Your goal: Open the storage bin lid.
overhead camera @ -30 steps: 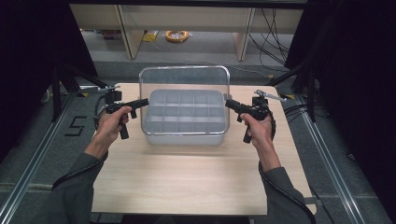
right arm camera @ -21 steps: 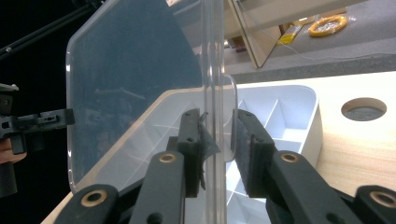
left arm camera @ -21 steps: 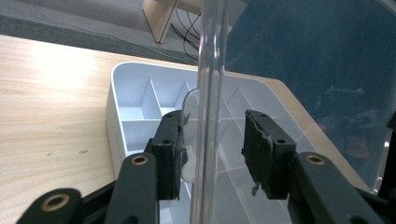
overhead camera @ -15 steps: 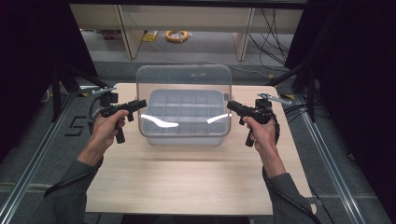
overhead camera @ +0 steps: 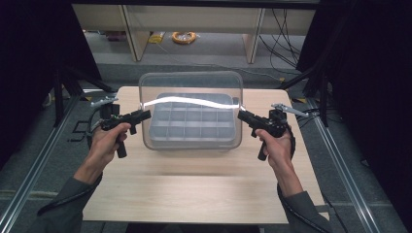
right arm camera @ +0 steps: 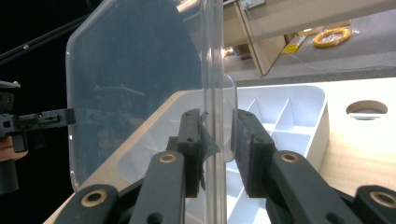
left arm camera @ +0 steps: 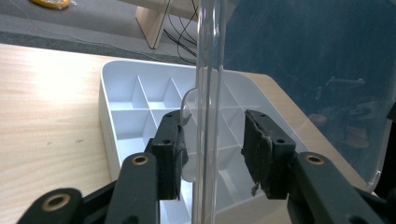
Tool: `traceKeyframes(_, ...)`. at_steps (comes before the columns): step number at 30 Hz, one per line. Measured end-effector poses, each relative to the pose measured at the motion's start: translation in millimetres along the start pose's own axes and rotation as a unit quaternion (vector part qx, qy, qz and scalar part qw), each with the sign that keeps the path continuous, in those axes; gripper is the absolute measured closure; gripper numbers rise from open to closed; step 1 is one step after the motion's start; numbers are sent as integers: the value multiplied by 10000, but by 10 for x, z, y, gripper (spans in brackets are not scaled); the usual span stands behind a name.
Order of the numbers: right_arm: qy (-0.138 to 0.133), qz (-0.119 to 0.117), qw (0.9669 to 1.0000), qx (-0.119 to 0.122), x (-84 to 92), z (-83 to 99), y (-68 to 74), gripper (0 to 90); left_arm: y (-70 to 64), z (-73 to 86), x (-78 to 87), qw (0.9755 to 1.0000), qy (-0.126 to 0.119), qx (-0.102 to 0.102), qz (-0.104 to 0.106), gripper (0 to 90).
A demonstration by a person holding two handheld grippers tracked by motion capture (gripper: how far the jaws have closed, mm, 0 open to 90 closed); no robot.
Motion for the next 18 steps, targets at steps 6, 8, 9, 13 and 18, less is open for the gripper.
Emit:
traceKeyframes(6, 45, 24, 10000, -26, 78, 140, 49, 740, 36, 181, 53, 10000, 54, 39, 58, 589)
traceKeyframes(8, 68, 16, 10000, 11, 97, 179, 69, 740, 43, 221, 73, 10000, 51, 36, 64, 590)
traceKeyframes(9, 77, 30, 9999, -57, 107, 198, 96, 740, 47, 243, 81, 10000, 51, 21, 60, 590)
traceKeyframes(13, 110, 42, 9999, 38, 139, 287, 123, 740, 77, 329, 109, 10000, 73, 10, 56, 589)
traceKeyframes(18, 201, 22, 9998, -75, 166, 427, 156, 740, 121, 439, 126, 9999, 150, 11, 35, 589)
Point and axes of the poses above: each handheld gripper's, and its own axes: x roughly backward along the jaws, z roughly out of its underside, y roughly to its left, the point moved 5 cm from there along -x, roughly forward along the jaws, and after that the axes turned 11 degrees about x, right-handed, at the moved point
